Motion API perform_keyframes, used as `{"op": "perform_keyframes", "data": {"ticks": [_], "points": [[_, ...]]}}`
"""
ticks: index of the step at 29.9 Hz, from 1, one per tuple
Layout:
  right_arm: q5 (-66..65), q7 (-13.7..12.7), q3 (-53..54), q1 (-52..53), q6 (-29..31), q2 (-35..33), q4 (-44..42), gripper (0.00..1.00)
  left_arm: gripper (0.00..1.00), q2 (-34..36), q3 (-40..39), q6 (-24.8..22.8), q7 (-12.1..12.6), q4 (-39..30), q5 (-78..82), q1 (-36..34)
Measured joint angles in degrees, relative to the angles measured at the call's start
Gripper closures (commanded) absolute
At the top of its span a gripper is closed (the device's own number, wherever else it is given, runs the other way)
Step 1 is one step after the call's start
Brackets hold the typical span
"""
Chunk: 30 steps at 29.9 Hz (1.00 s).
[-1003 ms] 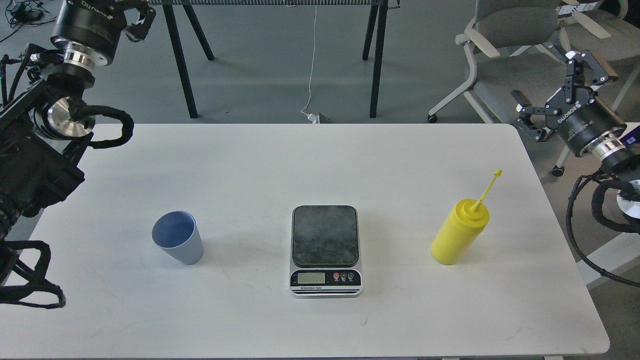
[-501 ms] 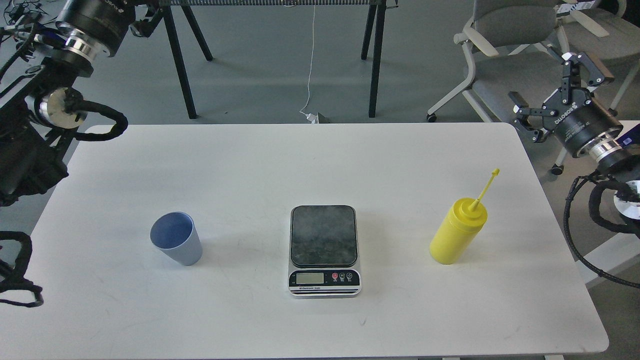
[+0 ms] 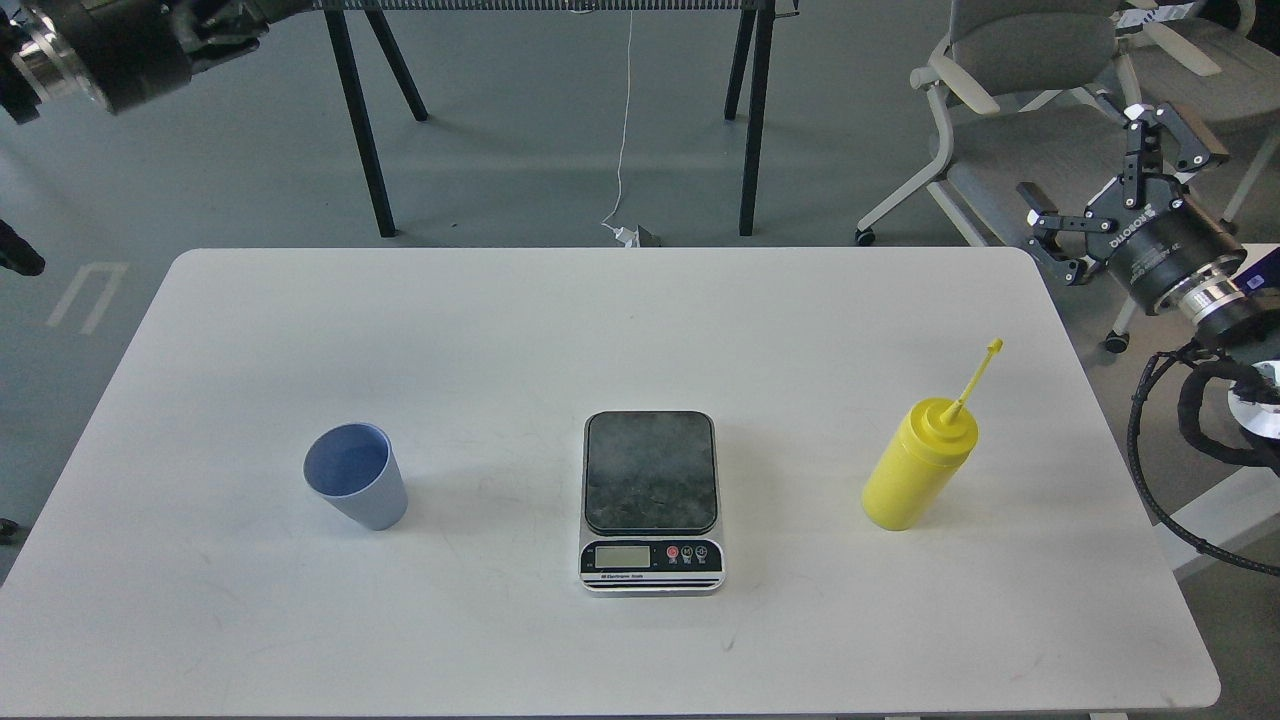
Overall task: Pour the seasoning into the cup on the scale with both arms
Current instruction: 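Raise the left arm and swing the left gripper toward the table, then lower the left gripper onto the blue cup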
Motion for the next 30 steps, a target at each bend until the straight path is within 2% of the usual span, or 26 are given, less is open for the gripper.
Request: {"op": "perform_keyframes", "data": {"ticks": [5, 14, 30], "points": [[0.0, 0.0, 0.0, -0.02, 0.0, 0.05, 0.0, 0.01, 0.0, -0.24, 6.77, 0.0, 0.0, -7.33, 17.76, 0.62], [0.04, 0.0, 0.0, -0.1, 0.0, -0.42, 0.02, 0.01, 0.0, -0.35, 21.7, 0.01, 0.0, -8.04, 35.78, -0.08], [0.05, 0.0, 0.01, -1.18, 0.0, -0.39, 0.0, 0.01, 0.0, 0.03, 28.08, 0.01, 0.02, -6.43, 43.48, 0.04]]}}
